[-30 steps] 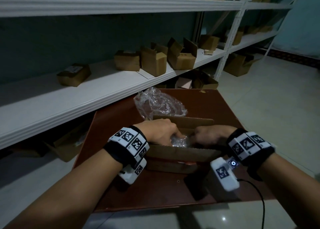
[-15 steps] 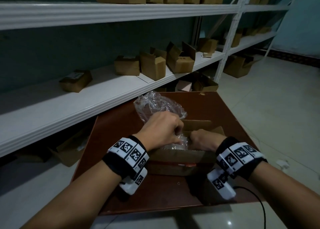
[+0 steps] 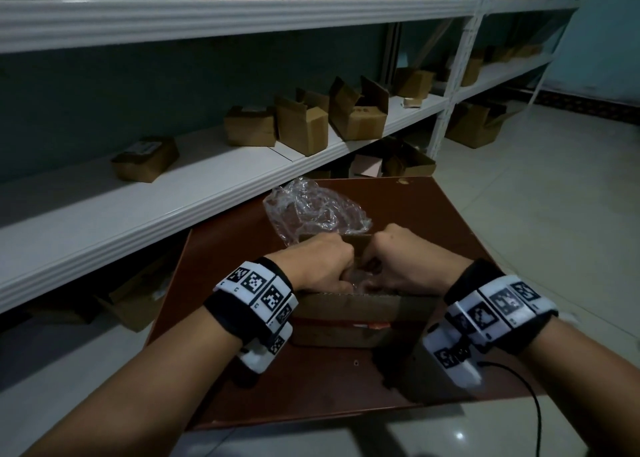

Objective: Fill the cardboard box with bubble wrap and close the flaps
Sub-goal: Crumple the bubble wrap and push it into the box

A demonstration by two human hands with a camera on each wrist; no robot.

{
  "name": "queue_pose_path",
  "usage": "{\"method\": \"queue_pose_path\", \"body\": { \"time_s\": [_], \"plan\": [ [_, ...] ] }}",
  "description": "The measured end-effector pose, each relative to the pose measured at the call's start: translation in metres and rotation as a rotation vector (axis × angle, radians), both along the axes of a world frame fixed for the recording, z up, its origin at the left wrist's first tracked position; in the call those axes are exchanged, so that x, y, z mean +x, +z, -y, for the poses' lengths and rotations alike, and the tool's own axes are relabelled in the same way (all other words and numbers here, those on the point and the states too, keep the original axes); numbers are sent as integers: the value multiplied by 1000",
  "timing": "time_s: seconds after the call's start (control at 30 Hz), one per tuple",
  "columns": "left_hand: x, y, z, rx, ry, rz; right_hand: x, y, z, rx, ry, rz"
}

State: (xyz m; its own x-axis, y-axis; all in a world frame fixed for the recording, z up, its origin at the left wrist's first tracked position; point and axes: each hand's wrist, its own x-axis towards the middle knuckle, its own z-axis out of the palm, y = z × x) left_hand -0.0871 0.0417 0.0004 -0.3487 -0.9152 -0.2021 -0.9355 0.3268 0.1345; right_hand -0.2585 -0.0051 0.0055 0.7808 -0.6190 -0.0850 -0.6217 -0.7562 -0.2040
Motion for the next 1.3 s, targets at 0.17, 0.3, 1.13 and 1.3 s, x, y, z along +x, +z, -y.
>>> {"method": "queue_pose_path", "body": {
  "time_s": [0.17, 0.3, 1.13, 1.3],
  "plan": [
    [10, 1, -4, 95, 10, -45, 1, -4, 5, 123, 12, -59],
    [10, 0, -3, 157, 24, -26, 9, -10, 11, 200, -9, -137],
    [1, 7, -4, 167, 78, -3, 4, -10, 12, 282, -27, -177],
    [0, 2, 0, 174, 130, -1, 20, -18, 6, 109, 14, -241]
  ]
}}
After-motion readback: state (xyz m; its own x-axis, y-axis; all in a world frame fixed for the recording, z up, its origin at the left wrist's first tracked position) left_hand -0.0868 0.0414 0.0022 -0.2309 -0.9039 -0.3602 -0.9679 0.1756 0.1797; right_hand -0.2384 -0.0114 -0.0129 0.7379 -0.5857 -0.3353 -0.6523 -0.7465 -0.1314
